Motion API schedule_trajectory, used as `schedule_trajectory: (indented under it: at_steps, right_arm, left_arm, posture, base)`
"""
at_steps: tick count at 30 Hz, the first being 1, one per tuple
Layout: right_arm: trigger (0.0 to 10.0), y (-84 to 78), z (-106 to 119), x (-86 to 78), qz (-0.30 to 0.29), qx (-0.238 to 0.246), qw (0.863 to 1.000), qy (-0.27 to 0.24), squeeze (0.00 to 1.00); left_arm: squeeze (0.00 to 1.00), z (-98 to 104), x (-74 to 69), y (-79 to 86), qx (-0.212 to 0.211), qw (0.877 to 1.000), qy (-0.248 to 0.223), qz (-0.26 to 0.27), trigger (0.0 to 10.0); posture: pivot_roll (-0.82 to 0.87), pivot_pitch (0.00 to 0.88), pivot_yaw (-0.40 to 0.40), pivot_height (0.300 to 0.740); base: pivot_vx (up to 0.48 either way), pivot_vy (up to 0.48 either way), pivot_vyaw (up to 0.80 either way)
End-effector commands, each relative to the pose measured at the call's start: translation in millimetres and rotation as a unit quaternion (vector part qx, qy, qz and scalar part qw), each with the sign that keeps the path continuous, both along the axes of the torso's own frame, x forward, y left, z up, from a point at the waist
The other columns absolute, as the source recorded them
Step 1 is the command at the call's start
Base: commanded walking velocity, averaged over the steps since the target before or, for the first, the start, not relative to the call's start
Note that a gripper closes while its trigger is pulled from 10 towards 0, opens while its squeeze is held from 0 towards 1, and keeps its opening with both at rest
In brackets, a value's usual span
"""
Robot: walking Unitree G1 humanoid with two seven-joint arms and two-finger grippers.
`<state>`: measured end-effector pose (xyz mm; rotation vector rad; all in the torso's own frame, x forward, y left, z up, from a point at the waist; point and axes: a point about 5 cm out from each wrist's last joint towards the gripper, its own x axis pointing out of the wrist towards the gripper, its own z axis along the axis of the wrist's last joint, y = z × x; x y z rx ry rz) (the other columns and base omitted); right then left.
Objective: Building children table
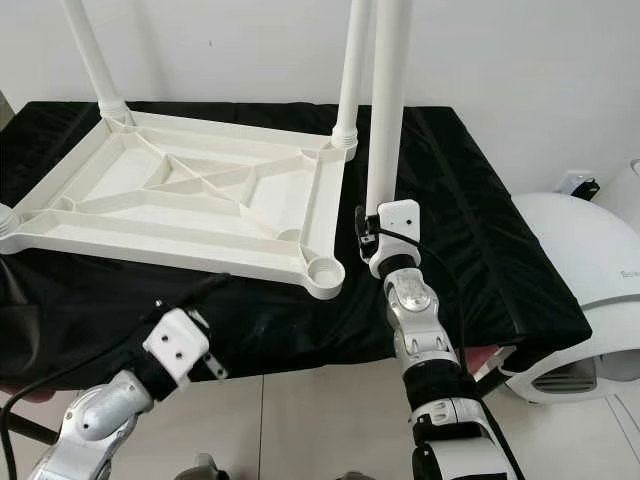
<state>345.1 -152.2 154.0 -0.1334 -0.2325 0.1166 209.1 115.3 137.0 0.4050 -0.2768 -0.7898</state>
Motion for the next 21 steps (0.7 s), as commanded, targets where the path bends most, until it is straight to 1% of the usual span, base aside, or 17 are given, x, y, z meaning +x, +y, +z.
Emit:
schedule_trajectory:
  at_steps: [1,2,4,5,10,11,13,14,16,18,20,21]
  right_arm:
    - [10.0,2.4,-1,0.8,0.001,0.004,1.0,-0.002,0.0]
    - [10.0,2.4,-1,0.8,0.001,0.004,1.0,-0.002,0.0]
    - [10.0,6.1,-3,-0.1,0.004,0.01,1.0,0.001,0.0]
    - [10.0,6.1,-3,-0.1,0.004,0.01,1.0,0.001,0.0]
    - [10.0,18.1,-17,-8.1,0.011,0.029,0.999,0.019,0.0]
    - [10.0,18.1,-17,-8.1,0.011,0.029,0.999,0.019,0.0]
    - [10.0,21.0,-22,-11.3,0.012,0.031,0.999,0.024,0.0]
    - [10.0,21.0,-22,-11.3,0.012,0.031,0.999,0.024,0.0]
    - [10.0,20.8,-25,-12.7,0.009,0.032,0.999,0.027,0.0]
    - [10.0,20.8,-25,-12.7,0.009,0.032,0.999,0.027,0.0]
    - [10.0,19.4,-24,-10.6,0.007,0.03,0.999,0.028,0.0]
    - [10.0,19.4,-24,-10.6,0.007,0.03,0.999,0.028,0.0]
  left_arm:
    - [0.0,0,-9.7,-1.5,0.012,0.999,0.004,-0.048,10.0]
    - [0.0,0,-9.7,-1.5,0.012,0.999,0.004,-0.048,10.0]
    - [0.0,-2,-14.3,-0.9,0.023,0.997,0.014,-0.072,10.0]
    - [0.0,-2,-14.3,-0.9,0.023,0.997,0.014,-0.072,10.0]
    - [0.0,-3,-22.4,0.3,0.041,0.99,0.038,-0.13,10.0]
    - [0.0,-3,-22.4,0.3,0.041,0.99,0.038,-0.13,10.0]
    - [0.0,-2,-23.9,0.1,0.042,0.987,0.045,-0.15,10.0]
    - [0.0,-2,-23.9,0.1,0.042,0.987,0.045,-0.15,10.0]
    - [0.0,1,-28.2,-2.3,0.046,0.981,0.048,-0.181,10.0]
    - [0.0,1,-28.2,-2.3,0.046,0.981,0.048,-0.181,10.0]
    - [0.0,3,-30.5,-5.0,0.051,0.975,0.045,-0.212,10.0]
    - [0.0,3,-30.5,-5.0,0.051,0.975,0.045,-0.212,10.0]
  posture:
    - [0.13,0.15,-0.01,0.74]
    - [0.13,0.15,-0.01,0.74]
    - [0.13,0.15,-0.006,0.74]
    - [0.13,0.15,-0.006,0.74]
    - [0.13,0.163,0.019,0.74]
    - [0.13,0.163,0.019,0.74]
    - [0.13,0.166,0.029,0.74]
    - [0.13,0.166,0.029,0.74]
    - [0.13,0.165,0.032,0.74]
    - [0.13,0.165,0.032,0.74]
    - [0.12,0.158,0.027,0.74]
    - [0.12,0.158,0.027,0.74]
  base:
    - [0.0,0.0,0.0]
    - [0.0,0.0,0.0]
    - [0.0,0.0,0.0]
    - [0.0,0.0,0.0]
    - [0.0,0.0,0.0]
    - [0.0,0.0,0.0]
    - [0.0,0.0,0.0]
    - [0.0,0.0,0.0]
    - [0.0,0.0,0.0]
    - [0.0,0.0,0.0]
    - [0.0,0.0,0.0]
    - [0.0,0.0,0.0]
